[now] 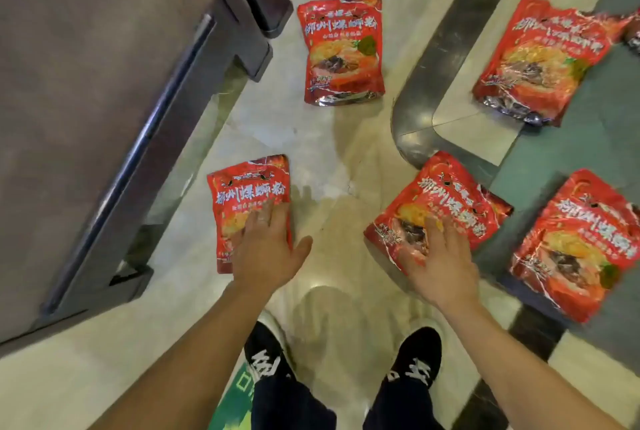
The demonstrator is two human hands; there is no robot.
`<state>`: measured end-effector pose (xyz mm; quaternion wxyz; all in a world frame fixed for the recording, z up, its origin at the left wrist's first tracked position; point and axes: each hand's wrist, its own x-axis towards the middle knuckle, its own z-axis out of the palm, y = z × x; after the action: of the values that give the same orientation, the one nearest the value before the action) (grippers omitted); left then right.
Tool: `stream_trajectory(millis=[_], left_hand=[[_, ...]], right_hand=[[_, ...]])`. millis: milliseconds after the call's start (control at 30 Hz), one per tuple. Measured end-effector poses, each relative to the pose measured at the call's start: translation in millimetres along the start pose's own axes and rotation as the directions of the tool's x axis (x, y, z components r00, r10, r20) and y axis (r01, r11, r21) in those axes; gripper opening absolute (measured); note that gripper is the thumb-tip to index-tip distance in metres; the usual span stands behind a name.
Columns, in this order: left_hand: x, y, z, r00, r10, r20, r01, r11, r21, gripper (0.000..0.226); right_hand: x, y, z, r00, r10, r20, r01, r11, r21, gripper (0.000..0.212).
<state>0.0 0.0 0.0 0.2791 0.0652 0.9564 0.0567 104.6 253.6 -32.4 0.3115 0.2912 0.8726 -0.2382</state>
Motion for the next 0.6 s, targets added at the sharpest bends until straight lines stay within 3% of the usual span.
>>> stream_trajectory(millis=[133, 333, 467, 600], left_hand=[[47, -23, 55, 0.989, -0.141, 0.041, 0.138, 0.988, 0.066, 0.08], [105, -64, 121, 0.901, -0.414, 0.132, 0.427, 0.9, -0.089, 0.084], [115, -56, 157, 0.909, -0.375, 0.182, 0.403, 0.904, -0.147, 0.096], [107, -52, 169, 0.976, -0.151, 0.159, 0.178, 0.968, -0.176, 0.089]], right_hand=[[57, 20, 48, 0.989, 0.149, -0.006, -0.149, 0.988, -0.029, 0.081], [115, 34, 107, 0.982, 0.178, -0.064, -0.176, 0.984, 0.035, 0.086], [124, 26, 131, 0.992, 0.02, -0.128, -0.032, 0.995, -0.096, 0.08], [126, 3, 138, 0.975, -0.214, -0.054, 0.202, 0.965, -0.164, 0.082]])
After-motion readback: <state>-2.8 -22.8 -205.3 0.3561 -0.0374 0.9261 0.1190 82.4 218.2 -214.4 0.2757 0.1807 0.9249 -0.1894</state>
